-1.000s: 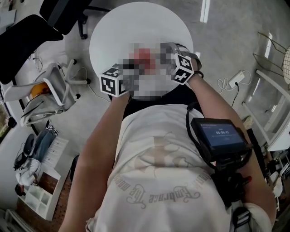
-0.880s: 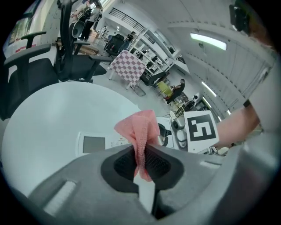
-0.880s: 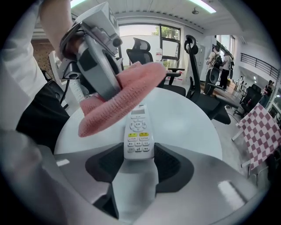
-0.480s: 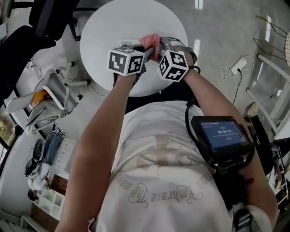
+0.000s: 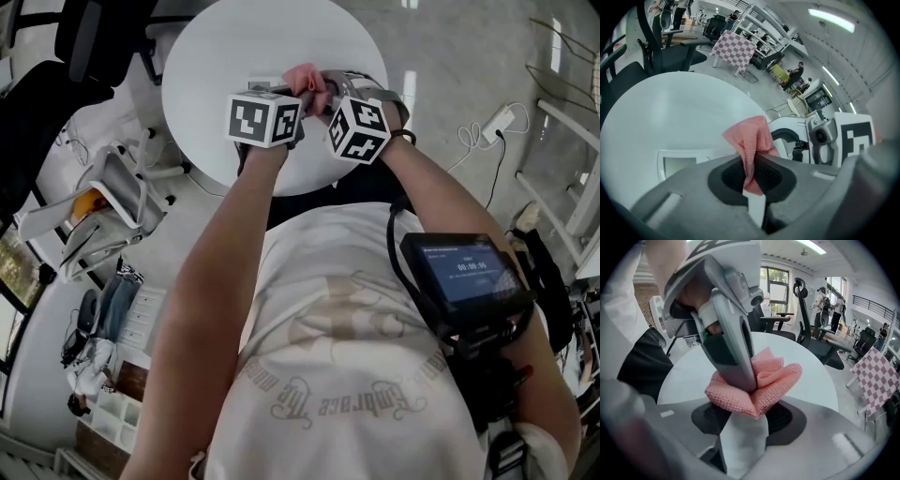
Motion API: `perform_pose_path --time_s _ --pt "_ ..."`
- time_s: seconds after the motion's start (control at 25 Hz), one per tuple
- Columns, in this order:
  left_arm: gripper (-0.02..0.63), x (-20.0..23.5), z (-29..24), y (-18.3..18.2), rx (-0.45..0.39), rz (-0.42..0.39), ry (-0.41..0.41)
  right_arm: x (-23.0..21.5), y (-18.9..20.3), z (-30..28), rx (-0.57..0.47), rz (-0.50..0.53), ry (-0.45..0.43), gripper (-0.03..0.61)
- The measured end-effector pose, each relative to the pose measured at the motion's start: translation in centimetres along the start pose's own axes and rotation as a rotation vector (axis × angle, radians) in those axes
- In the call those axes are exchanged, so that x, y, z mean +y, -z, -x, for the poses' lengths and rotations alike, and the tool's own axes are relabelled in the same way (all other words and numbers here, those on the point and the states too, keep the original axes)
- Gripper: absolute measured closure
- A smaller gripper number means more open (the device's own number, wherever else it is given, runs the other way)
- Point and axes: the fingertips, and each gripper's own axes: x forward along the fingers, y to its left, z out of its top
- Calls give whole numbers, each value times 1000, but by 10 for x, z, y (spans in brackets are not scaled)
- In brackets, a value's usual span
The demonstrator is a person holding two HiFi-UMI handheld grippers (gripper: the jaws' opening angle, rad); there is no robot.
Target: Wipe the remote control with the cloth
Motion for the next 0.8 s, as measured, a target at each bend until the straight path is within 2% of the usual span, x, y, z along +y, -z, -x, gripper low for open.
perform_pose_path --time_s 0.44,0.8 --pt "594 34 18 1 -35 76 -62 -4 0 1 -1 5 -10 357" --pt "594 67 34 4 -31 91 -143 -5 3 1 3 0 -8 357"
